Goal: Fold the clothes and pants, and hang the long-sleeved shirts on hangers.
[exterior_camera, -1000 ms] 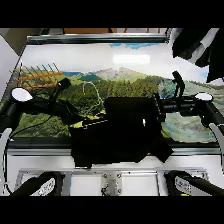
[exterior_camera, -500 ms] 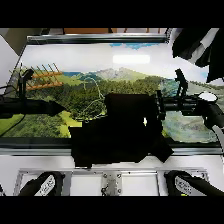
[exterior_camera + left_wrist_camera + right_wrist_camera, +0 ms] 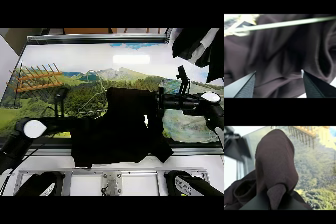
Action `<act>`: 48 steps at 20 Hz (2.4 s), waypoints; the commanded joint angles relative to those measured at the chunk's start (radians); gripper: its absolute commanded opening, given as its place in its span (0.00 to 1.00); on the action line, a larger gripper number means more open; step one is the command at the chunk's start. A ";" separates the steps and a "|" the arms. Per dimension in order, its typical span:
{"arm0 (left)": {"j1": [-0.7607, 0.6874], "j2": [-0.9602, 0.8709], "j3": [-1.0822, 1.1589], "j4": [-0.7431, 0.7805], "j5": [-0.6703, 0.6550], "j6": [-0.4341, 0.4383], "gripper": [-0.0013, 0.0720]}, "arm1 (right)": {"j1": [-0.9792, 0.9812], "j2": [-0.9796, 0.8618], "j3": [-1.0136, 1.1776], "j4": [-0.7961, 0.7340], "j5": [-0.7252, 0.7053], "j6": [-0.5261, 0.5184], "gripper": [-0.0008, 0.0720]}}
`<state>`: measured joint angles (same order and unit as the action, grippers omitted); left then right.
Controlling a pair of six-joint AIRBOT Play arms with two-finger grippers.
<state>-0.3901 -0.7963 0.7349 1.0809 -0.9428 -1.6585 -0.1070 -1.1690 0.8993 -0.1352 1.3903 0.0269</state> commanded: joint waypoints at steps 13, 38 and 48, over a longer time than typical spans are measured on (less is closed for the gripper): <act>-0.258 -0.218 0.125 0.050 0.088 -0.202 0.86 | 0.002 0.001 0.000 0.001 -0.003 0.012 0.03; -0.024 -0.102 0.123 0.253 -0.064 -0.300 0.04 | -0.021 0.204 0.002 0.000 -0.060 0.199 0.03; -0.024 -0.183 0.126 0.098 -0.034 -0.213 0.04 | -0.003 0.236 0.002 0.060 -0.155 0.328 0.03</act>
<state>-0.4171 -0.9649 0.8600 1.2209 -0.9833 -1.9018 -0.1112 -0.9382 0.9009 -0.1249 1.2938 0.3294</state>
